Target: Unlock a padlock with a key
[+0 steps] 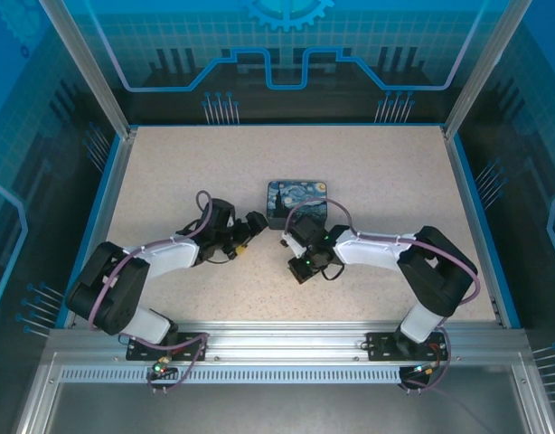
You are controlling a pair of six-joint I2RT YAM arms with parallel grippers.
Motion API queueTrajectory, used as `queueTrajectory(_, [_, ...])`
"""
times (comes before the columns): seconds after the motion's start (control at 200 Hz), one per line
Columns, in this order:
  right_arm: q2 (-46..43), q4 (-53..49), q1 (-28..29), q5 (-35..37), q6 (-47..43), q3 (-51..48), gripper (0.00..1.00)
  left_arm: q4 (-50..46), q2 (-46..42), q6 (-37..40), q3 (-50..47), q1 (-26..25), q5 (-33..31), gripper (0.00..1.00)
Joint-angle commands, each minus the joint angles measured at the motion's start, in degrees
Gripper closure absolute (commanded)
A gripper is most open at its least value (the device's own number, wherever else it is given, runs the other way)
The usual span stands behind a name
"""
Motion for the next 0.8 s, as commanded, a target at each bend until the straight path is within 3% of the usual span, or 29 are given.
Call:
queueTrajectory(0.0, [-1.5, 1.8, -0.7, -1.0, 1.1, -2.6, 1.00, 1.7, 0.7, -0.8, 2.3, -0.9, -0.7, 0.01])
queueTrajectory(0.11, [-1.9, 2.5, -0.8, -0.6, 1.3, -3.5, 0.70, 1.6, 0.8, -0.8, 2.3, -1.2, -1.2, 0.01])
queueTrajectory(0.235, [-1.8, 3.0, -0.8, -0.9, 1.3, -3.7, 0.59, 1.6, 0.8, -1.0, 2.2, -1.2, -1.4, 0.01])
queueTrajectory(0.545, [1.6, 0.0, 1.1, 2.8, -0.1, -0.5, 0.56, 1.6, 0.8, -1.3, 2.6, -1.1, -1.9, 0.01])
queueTrajectory(0.795, [6.0, -3.9, 5.1, 9.0, 0.1, 4.1, 0.60, 2.1, 1.0, -1.8, 2.7, -1.1, -2.1, 0.01])
